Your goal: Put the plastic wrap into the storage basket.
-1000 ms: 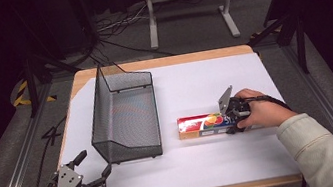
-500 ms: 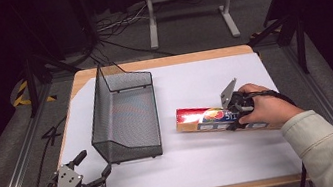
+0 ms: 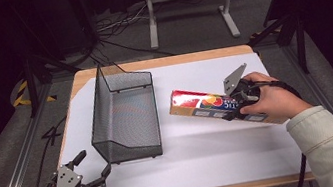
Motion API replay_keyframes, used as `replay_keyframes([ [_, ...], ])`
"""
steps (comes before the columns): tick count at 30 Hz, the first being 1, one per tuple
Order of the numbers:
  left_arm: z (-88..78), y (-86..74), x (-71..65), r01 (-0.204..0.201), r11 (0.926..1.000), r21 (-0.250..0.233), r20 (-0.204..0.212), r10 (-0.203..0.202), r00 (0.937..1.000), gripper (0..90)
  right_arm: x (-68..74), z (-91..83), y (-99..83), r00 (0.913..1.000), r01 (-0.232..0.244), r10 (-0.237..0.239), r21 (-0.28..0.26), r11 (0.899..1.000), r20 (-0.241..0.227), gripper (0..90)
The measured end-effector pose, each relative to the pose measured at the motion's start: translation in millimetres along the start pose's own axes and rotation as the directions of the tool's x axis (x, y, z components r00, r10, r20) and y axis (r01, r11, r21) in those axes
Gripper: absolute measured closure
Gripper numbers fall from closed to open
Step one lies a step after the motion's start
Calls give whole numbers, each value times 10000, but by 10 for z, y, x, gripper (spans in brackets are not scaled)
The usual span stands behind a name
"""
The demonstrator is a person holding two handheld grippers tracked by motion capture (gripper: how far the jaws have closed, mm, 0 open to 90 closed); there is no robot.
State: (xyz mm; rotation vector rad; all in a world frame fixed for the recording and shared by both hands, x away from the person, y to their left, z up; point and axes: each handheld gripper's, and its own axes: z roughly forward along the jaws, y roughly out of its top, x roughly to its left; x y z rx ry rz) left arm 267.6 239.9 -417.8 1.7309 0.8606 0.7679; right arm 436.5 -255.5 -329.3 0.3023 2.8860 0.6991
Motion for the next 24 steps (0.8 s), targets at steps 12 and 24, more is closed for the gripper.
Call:
replay_keyframes([
  [12, 0, 1, 1, -51, 10000, 25, 0, 51, 10000, 165, 5, -136, 53, 9974, -694, 713, -1148, 9910, 123, 405],
  [24, -7, 0, 6, -30, 10000, 4, 4, 30, 10000, 165, 26, -216, 198, 9895, -1393, 1432, -1396, 9804, 181, 407],
])
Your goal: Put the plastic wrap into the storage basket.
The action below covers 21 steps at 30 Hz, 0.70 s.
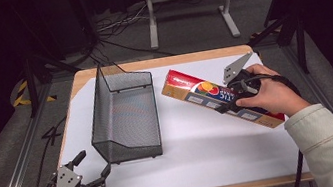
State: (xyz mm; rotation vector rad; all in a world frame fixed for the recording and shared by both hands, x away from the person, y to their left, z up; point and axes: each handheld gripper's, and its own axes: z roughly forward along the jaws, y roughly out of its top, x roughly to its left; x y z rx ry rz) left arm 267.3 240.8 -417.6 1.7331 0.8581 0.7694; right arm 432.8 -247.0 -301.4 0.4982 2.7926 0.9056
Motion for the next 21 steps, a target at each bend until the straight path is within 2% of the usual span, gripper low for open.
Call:
replay_keyframes([
  [2, 1, 0, -1, 13, 10000, 3, -15, -13, 10000, 165, 10, -18, 36, 9997, -210, 211, -106, 9997, 79, 407],
  [3, 4, -1, -4, 29, 10000, -6, -13, -29, 10000, 165, 17, -32, 73, 9987, -435, 439, -163, 9989, 255, 406],
  [5, 6, 0, -5, 19, 10000, -8, 0, -19, 10000, 165, 24, -42, 111, 9973, -586, 593, -162, 9981, 443, 406],
  [10, 8, 3, -8, -38, 10000, -18, 19, 38, 10000, 165, 31, -72, 252, 9896, -1086, 1095, -147, 9940, 929, 407],
  [18, 1, 2, -3, -33, 10000, -32, -9, 33, 10000, 165, 72, -52, 498, 9804, -1537, 1564, -323, 9876, 1195, 406],
  [19, -1, 2, -3, -37, 10000, -28, -4, 37, 10000, 165, 81, -36, 538, 9773, -1733, 1762, -342, 9843, 1177, 406],
  [21, -3, 2, 0, -46, 10000, -41, 1, 46, 10000, 165, 107, 1, 607, 9637, -2350, 2378, -368, 9713, 1215, 406],
])
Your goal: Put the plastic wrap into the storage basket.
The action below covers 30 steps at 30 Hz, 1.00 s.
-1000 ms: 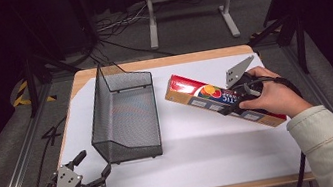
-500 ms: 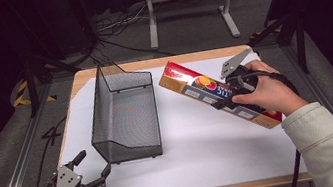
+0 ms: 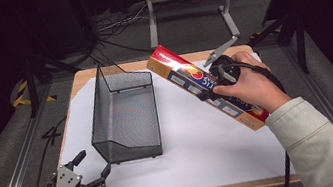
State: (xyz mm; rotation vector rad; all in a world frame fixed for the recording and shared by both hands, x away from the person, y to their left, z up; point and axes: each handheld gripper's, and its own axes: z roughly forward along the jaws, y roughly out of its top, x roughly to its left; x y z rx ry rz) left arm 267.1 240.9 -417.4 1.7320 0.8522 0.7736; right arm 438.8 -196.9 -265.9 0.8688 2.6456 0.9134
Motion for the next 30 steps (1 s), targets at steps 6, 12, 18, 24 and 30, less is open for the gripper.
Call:
replay_keyframes([
  [6, -1, -2, 2, 34, 10000, -20, 13, -33, 10000, 165, 80, 110, 171, 9969, -672, 673, -42, 9977, 419, 406],
  [12, -2, -2, 7, 8, 10000, -45, -19, -8, 10000, 165, 136, 204, 308, 9890, -1292, 1289, 5, 9916, 729, 406],
  [18, -5, -4, 14, 19, 10000, -51, -40, -19, 10000, 165, 266, 359, 470, 9693, -2206, 2154, 332, 9748, 1185, 407],
  [24, -7, -5, 16, 21, 10000, -59, -35, -21, 10000, 166, 338, 454, 583, 9563, -2708, 2639, 406, 9618, 1261, 407],
  [30, -19, -9, 22, 40, 10000, -46, -43, -41, 10000, 166, 413, 600, 719, 9367, -3366, 3227, 963, 9367, 1359, 407],
])
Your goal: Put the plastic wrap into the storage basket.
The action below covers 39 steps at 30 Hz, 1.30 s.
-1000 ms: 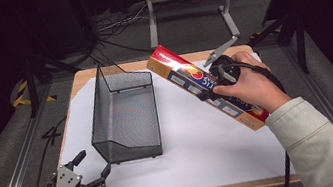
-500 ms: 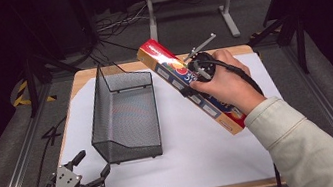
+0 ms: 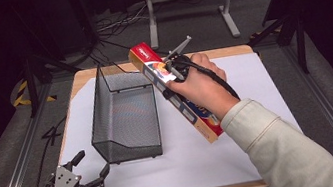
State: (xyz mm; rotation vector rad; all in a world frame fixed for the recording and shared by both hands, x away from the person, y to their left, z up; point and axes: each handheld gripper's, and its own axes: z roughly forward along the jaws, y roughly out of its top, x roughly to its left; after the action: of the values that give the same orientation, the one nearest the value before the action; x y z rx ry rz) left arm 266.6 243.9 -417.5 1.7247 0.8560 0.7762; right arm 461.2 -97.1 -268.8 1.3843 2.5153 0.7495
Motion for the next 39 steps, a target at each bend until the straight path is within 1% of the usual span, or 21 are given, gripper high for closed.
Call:
replay_keyframes([
  [1, -1, -1, 0, -8, 10000, -18, -36, 8, 10000, 166, 36, 42, 22, 9999, -136, 135, 125, 9998, 83, 407],
  [5, -10, -2, -9, -77, 10000, -13, -70, 77, 9999, 167, 93, 141, 73, 9988, -471, 465, 498, 9976, 140, 407],
  [7, -13, -5, -10, -90, 10000, -11, -65, 89, 9999, 167, 117, 190, 95, 9972, -739, 730, 691, 9949, 158, 407],
  [8, -16, -6, -11, -67, 10000, 8, -48, 67, 10000, 166, 126, 214, 106, 9969, -784, 779, 754, 9941, 88, 407],
  [9, -17, -9, -10, -70, 10000, -7, -43, 69, 10000, 166, 137, 234, 117, 9964, -848, 842, 807, 9931, 114, 407],
  [11, -20, -9, -8, -68, 10000, -10, -39, 68, 10000, 167, 165, 265, 142, 9953, -961, 950, 847, 9918, 170, 407],
  [16, -19, -6, -8, -61, 10000, -13, -24, 61, 10000, 166, 203, 312, 193, 9930, -1179, 1183, 882, 9891, 11, 407],
  [18, -11, -4, -10, -76, 10000, -36, -35, 76, 10000, 167, 226, 351, 215, 9898, -1416, 1426, 936, 9855, -42, 408],
  [21, -6, 1, -14, -45, 10000, -28, -9, 45, 10000, 168, 263, 415, 242, 9861, -1641, 1660, 1003, 9813, -107, 408],
  [27, 20, 9, -24, -67, 10000, -28, 94, 67, 9999, 168, 379, 528, 294, 9834, -1739, 1783, 1074, 9789, -332, 407],
  [31, 35, 9, -17, 3, 9999, -104, 149, -1, 9999, 168, 440, 611, 319, 9765, -2035, 2106, 1254, 9710, -460, 408],
  [33, 40, 12, -12, -49, 9999, -96, 183, 50, 9998, 168, 452, 656, 333, 9722, -2184, 2275, 1349, 9665, -562, 407],
  [37, 51, 14, -18, -24, 10000, -68, 234, 25, 9997, 168, 484, 726, 361, 9671, -2413, 2499, 1369, 9607, -485, 407],
  [39, 54, 16, -17, -41, 10000, -60, 247, 43, 9997, 168, 483, 745, 369, 9630, -2534, 2634, 1411, 9570, -571, 407],
])
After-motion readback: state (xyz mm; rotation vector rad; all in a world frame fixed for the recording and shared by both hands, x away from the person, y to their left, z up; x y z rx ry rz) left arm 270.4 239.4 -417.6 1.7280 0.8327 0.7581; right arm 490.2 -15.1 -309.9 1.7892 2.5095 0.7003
